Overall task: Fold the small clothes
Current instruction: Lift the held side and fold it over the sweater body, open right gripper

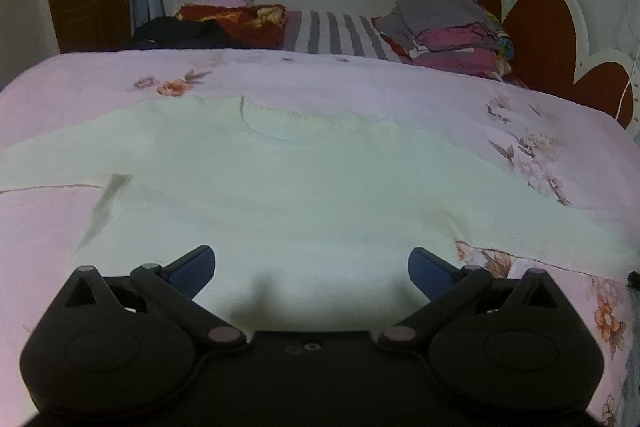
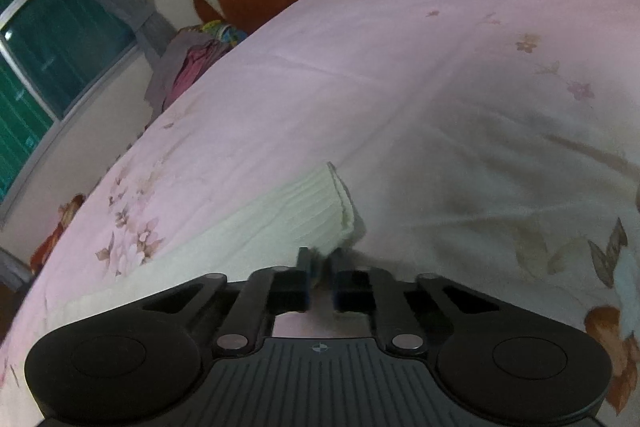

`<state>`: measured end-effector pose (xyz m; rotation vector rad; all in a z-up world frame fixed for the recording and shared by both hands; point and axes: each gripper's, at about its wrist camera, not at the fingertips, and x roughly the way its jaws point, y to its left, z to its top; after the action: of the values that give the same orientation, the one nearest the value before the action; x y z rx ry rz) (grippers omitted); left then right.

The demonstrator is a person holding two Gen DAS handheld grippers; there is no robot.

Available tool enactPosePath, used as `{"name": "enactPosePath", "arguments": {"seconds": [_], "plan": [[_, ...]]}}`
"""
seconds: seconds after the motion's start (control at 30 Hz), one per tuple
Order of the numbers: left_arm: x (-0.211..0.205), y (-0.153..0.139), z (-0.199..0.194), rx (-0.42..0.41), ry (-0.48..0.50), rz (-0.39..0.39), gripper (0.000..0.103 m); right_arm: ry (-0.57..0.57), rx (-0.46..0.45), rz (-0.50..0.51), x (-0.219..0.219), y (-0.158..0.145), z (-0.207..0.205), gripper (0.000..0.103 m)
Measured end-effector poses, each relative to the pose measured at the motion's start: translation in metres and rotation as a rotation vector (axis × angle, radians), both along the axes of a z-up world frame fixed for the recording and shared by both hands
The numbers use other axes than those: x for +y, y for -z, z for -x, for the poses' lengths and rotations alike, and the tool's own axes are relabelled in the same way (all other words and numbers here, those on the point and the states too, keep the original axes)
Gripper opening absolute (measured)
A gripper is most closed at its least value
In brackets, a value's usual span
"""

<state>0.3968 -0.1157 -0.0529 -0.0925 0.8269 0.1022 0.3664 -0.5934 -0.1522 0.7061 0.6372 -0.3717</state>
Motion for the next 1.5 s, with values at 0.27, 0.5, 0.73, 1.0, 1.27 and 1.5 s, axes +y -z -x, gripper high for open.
{"name": "enactPosePath", "arguments": {"seconds": [0.27,0.5,0.73,1.0,1.27,1.5], "plan": [[0.042,-0.008,0.019,0.001,-0.016,-0.061,0.103,-0.006,-0.028,0.032,0.008,-0.024,-0.009,0.003],[0.094,-0.002,0.026,-0.006,-0.021,-0.016,0.103,-0.199,-0.115,0.083,0.094,-0.065,-0.031,0.003],[0.148,-0.002,0.024,-0.045,0.025,0.014,0.103,-0.356,-0.138,0.146,0.216,-0.088,-0.050,0.003],[0.214,0.013,0.010,-0.001,0.036,0.066,0.103,-0.542,-0.108,0.242,0.366,-0.075,-0.074,0.003],[0.257,0.018,0.011,-0.015,-0.027,0.102,0.102,-0.722,-0.083,0.264,0.473,-0.040,-0.108,0.003],[0.257,0.019,-0.006,-0.031,-0.023,0.154,0.102,-0.761,-0.025,0.371,0.516,-0.018,-0.109,0.024]]}}
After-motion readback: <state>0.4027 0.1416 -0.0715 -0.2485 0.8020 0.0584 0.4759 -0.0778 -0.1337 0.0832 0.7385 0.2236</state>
